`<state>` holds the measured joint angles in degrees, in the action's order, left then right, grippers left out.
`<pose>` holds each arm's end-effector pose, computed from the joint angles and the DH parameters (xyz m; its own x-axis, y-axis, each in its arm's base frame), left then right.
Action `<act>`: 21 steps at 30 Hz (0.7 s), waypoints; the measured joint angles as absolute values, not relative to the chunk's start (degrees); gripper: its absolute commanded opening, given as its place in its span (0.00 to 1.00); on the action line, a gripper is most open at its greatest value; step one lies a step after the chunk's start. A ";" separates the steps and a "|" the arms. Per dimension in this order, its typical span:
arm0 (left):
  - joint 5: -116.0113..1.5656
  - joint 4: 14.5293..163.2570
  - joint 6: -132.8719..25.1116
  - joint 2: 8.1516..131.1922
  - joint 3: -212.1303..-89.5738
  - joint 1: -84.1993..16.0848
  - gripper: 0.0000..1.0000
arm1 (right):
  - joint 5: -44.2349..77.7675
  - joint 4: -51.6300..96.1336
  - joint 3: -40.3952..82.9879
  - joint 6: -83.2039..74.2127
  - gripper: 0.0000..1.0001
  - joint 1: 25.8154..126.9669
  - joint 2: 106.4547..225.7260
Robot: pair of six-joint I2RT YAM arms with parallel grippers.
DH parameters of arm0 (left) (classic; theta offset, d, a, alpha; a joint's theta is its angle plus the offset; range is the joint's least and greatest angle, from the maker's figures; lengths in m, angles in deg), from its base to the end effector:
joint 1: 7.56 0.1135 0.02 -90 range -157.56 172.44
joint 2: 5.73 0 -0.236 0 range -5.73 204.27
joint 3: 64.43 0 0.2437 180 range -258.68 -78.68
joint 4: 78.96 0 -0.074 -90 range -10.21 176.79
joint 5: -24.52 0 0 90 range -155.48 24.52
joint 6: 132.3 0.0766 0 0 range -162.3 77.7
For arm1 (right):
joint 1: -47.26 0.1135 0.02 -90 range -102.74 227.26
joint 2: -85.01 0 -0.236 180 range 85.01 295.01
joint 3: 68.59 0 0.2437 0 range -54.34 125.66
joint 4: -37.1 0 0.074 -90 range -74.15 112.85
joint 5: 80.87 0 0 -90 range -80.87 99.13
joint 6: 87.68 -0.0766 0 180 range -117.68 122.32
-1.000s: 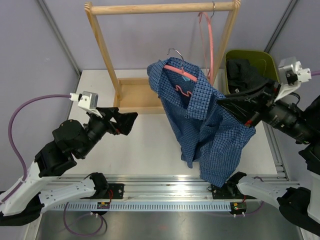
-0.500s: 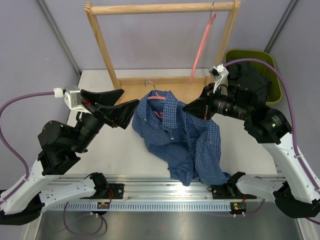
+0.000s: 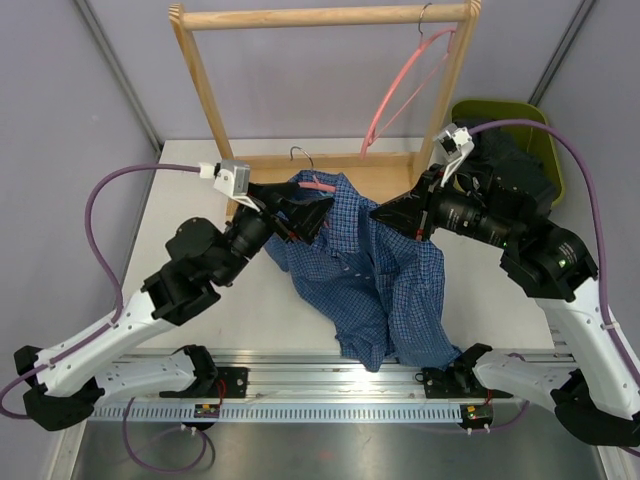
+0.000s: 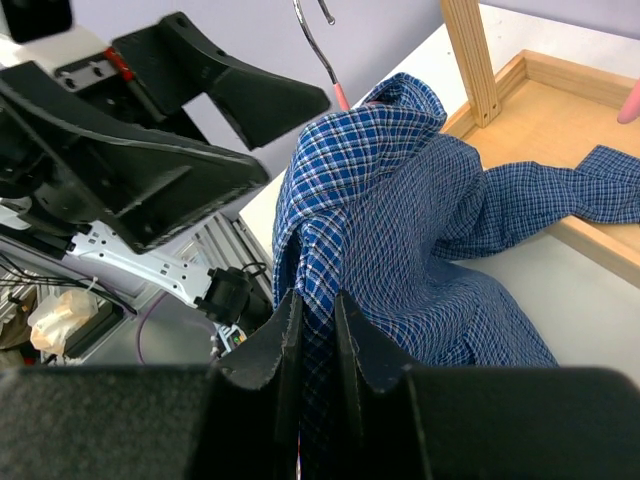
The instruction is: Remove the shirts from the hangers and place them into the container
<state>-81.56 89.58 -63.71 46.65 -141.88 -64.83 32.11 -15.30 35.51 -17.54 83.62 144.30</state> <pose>0.1477 -0.1905 0.4384 -0.1235 -0.4566 -0.8811 0.6635 0.6222 -0.4155 0.1559 0.1519 0.4691 -0.3913 0.1003 -0.9148 -0.7703 0.5081 0.3852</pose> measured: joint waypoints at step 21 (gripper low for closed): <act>-86.43 97.62 -64.41 54.03 -142.12 -64.66 0.25 | 32.44 -14.54 34.72 -18.46 0.00 83.58 142.83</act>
